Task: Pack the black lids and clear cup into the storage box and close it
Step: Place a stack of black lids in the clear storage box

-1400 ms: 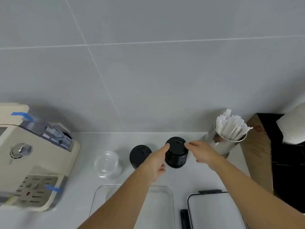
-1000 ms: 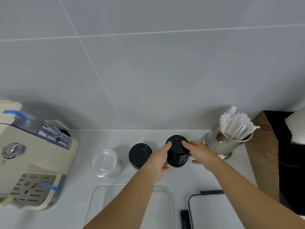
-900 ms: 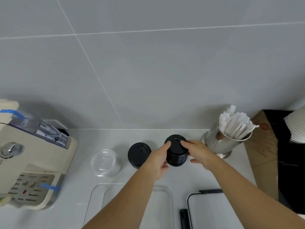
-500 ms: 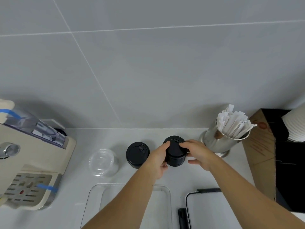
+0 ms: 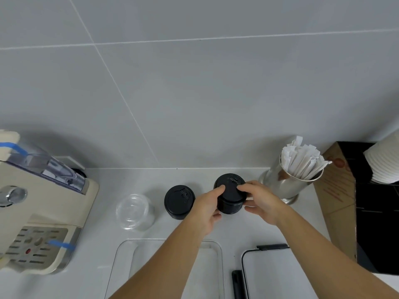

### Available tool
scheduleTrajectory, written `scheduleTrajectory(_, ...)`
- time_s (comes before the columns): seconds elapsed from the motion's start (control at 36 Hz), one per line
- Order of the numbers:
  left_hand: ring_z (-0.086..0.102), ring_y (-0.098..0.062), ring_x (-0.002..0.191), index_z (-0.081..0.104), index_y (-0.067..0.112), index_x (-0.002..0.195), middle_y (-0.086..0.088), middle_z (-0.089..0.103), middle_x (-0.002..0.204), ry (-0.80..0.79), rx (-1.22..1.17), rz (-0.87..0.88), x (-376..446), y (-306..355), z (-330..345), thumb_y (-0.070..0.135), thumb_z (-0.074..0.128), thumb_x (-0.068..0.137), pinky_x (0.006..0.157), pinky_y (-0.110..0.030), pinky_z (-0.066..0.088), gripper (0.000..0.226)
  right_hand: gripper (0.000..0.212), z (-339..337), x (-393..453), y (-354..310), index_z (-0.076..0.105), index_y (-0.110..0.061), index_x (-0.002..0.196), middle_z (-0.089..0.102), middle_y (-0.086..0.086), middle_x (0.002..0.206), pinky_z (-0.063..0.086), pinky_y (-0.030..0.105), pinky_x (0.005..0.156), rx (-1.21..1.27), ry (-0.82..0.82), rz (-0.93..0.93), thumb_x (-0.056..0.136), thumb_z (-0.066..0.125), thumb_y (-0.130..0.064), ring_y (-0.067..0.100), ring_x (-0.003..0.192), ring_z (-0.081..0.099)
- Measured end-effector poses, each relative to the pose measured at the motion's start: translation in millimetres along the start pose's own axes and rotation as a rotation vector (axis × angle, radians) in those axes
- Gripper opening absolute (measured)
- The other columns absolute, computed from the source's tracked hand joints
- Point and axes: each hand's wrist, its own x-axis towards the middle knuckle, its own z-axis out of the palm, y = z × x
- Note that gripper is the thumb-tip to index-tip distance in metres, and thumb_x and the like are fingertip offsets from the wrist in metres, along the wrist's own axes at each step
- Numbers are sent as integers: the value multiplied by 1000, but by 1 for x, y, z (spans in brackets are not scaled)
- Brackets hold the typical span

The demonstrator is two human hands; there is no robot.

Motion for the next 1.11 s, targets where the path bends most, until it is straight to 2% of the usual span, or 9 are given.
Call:
scheduleTrajectory(0.19, 61, -8, 97, 68, 10, 115, 2, 69, 107, -4, -35, 114, -18, -1, -6, 27, 68, 91, 106, -35, 46, 29, 27, 1, -24, -5, 60, -13, 113, 64, 6, 118, 47, 42, 100, 67, -21, -66, 87, 65, -20, 28, 107, 63)
scheduleTrajectory(0.36, 63, -19, 106, 72, 17, 103, -2, 72, 113, -17, 30, 203, -44, -4, -19, 36, 69, 87, 97, -34, 50, 25, 28, 8, -56, -12, 60, -14, 114, 67, 8, 117, 50, 40, 93, 66, -50, -139, 87, 66, -20, 28, 105, 65)
scheduleTrajectory(0.47, 65, -19, 113, 71, 13, 109, -2, 75, 112, -55, -3, 276, -68, -6, -28, 34, 69, 88, 97, -32, 50, 30, 27, 16, -81, -16, 63, -18, 114, 69, 6, 114, 51, 39, 93, 48, -89, -198, 88, 65, -19, 26, 101, 67)
scheduleTrajectory(0.56, 68, -18, 112, 71, 11, 114, -3, 77, 110, -112, -76, 316, -90, -8, -36, 29, 67, 90, 89, -28, 52, 30, 27, 25, -102, -16, 65, -20, 115, 71, 4, 112, 51, 40, 93, 48, -115, -247, 88, 65, -20, 26, 101, 69)
scheduleTrajectory(0.69, 68, -16, 108, 70, 16, 115, 1, 76, 111, -154, -83, 391, -122, -15, -50, 34, 67, 90, 89, -31, 50, 31, 25, 43, -132, -14, 66, -20, 115, 73, 3, 110, 52, 38, 90, 48, -136, -305, 89, 64, -19, 26, 99, 70)
scheduleTrajectory(0.86, 64, -26, 119, 69, 19, 117, -3, 75, 116, -126, -108, 445, -150, -30, -66, 29, 71, 87, 103, -40, 48, 32, 24, 62, -162, -6, 66, -24, 112, 74, 2, 106, 53, 37, 89, 10, -133, -366, 89, 64, -21, 21, 96, 71)
scheduleTrajectory(1.11, 68, -25, 109, 70, 19, 113, -4, 77, 108, -77, -161, 477, -180, -47, -89, 19, 72, 86, 89, -38, 54, 28, 25, 83, -188, 15, 64, -22, 113, 73, 7, 109, 53, 38, 92, 23, -189, -377, 88, 65, -21, 25, 97, 71)
